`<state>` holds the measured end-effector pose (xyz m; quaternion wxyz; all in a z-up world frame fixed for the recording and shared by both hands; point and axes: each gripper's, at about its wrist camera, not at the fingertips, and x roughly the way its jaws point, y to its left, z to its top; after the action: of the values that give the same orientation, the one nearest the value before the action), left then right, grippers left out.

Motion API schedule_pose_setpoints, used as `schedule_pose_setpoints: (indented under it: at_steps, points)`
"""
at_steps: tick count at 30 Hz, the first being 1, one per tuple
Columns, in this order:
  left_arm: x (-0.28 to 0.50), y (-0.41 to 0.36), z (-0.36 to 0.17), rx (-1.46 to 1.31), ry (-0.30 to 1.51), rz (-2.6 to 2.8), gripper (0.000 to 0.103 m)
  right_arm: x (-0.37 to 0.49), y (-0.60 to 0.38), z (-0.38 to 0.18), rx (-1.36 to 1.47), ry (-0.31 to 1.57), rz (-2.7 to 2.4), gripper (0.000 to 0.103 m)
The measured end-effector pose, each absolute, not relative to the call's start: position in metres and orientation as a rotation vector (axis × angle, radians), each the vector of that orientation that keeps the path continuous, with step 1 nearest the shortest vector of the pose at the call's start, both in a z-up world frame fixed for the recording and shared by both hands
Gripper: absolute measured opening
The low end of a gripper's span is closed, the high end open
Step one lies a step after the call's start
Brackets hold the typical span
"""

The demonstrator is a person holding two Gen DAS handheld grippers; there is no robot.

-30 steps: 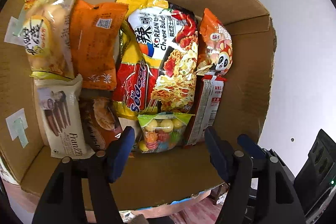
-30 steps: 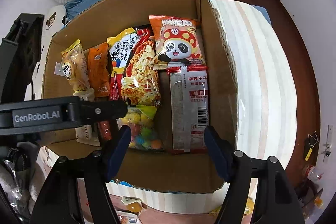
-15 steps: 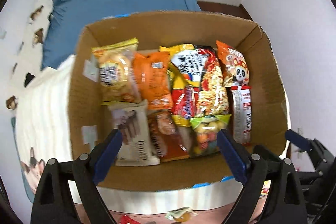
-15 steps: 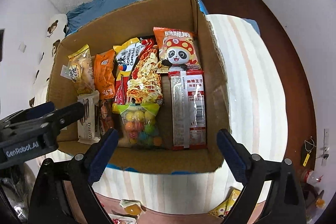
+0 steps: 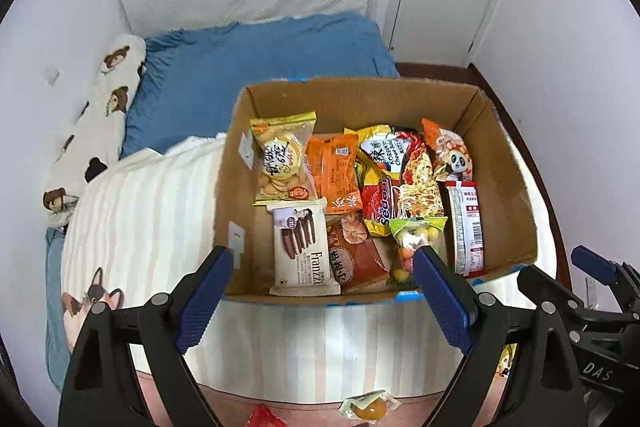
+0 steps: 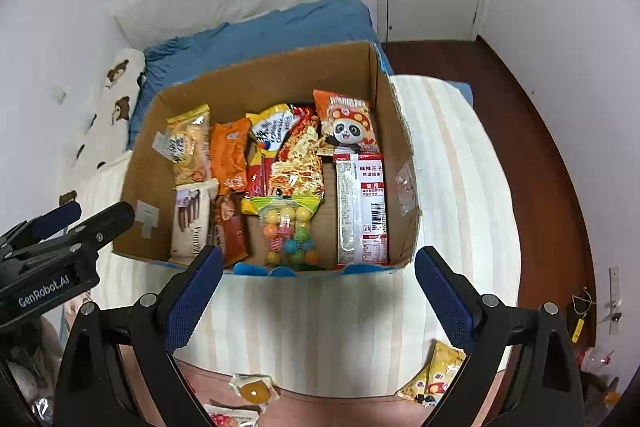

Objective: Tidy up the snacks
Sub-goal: 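Carry both packs into the cardboard box and open both tools, then grasp the oat cookie pack with left tool while right tool grasps the yellow Guoba chip bag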

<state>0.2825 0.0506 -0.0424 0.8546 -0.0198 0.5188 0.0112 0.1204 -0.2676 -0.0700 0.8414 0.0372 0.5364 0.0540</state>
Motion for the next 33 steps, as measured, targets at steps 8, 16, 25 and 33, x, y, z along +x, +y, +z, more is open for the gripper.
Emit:
schedule_pose_setpoints:
  at_steps: [8,16,25,33]
  points:
    - [0.244,0.050,-0.017,-0.045,1.030,0.014,0.092,0.085,-0.270,-0.045,0.124,1.082,0.159,0.099]
    - [0.189,0.076,-0.049,-0.096,1.105,0.069,0.092,0.034,-0.312,-0.082,0.279,1.166,0.132,0.099]
    - [0.120,0.069,-0.177,-0.200,1.480,-0.007,0.092,-0.017,-0.390,-0.157,0.441,1.290,-0.064,0.099]
    - [0.108,0.011,-0.239,-0.247,1.662,-0.130,0.092,0.003,-0.428,-0.205,0.466,1.350,-0.156,0.099]
